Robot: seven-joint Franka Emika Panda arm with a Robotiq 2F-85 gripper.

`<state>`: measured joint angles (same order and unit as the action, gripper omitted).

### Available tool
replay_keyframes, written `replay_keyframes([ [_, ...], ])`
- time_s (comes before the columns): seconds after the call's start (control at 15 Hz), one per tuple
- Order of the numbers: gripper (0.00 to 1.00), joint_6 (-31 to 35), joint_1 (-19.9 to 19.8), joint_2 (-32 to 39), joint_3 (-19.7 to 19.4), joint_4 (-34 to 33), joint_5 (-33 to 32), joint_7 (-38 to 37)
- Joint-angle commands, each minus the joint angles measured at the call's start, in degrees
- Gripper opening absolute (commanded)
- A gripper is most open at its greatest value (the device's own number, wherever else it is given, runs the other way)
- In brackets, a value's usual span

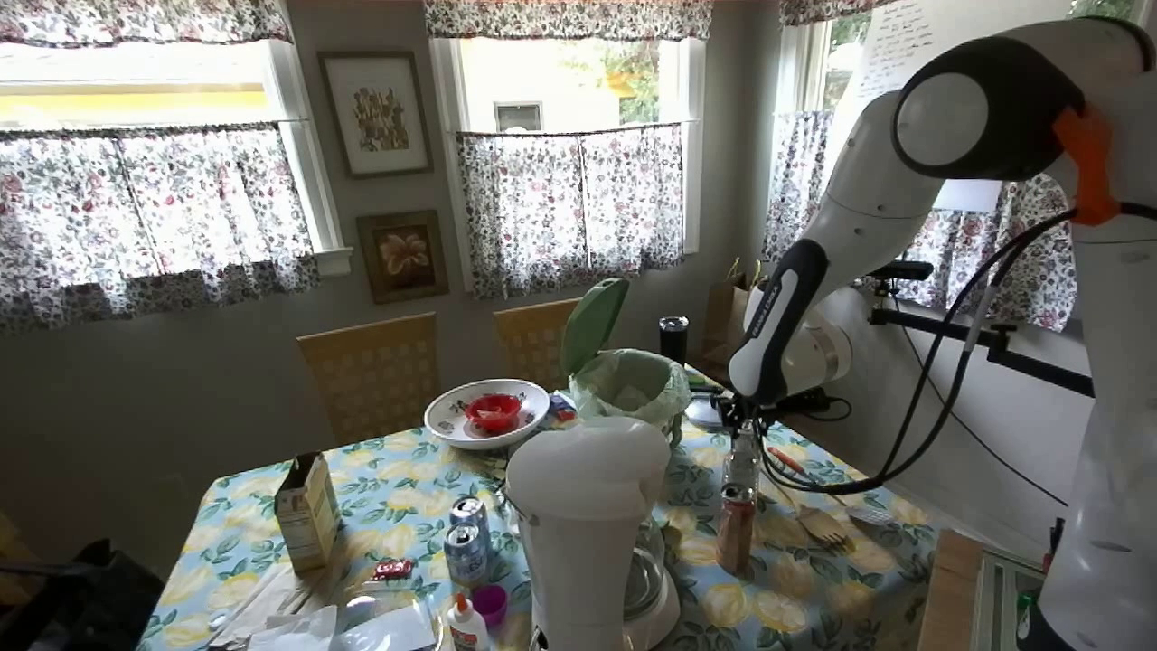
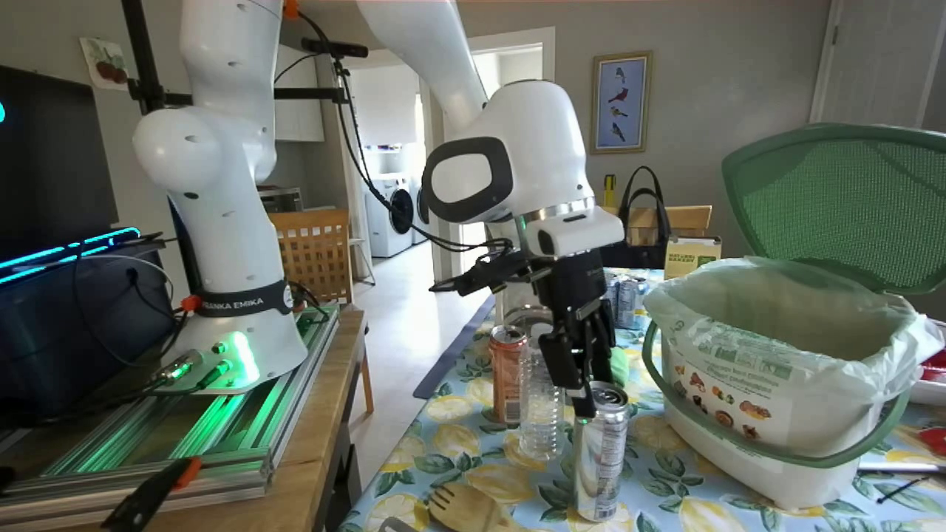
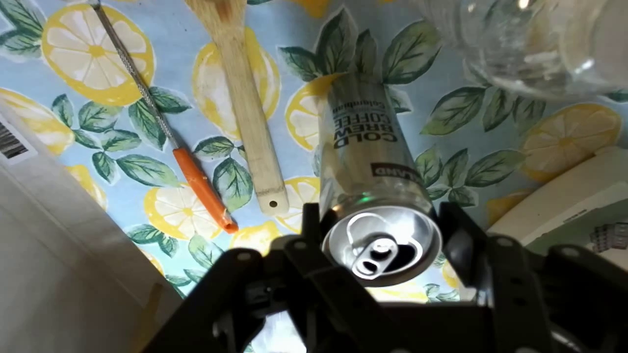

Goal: Put the bottle and two cans in a straight line

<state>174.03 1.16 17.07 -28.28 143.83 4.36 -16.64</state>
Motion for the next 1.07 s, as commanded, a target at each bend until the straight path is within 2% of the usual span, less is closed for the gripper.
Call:
replay_keyframes([
  [0.0,0.37,-2.1,3.2,-2.6,-2.6,1.9,-0.9,-2.0],
  [1.0,0.37,-1.7,10.5,-3.7,-8.3,4.3,-0.9,-3.5],
])
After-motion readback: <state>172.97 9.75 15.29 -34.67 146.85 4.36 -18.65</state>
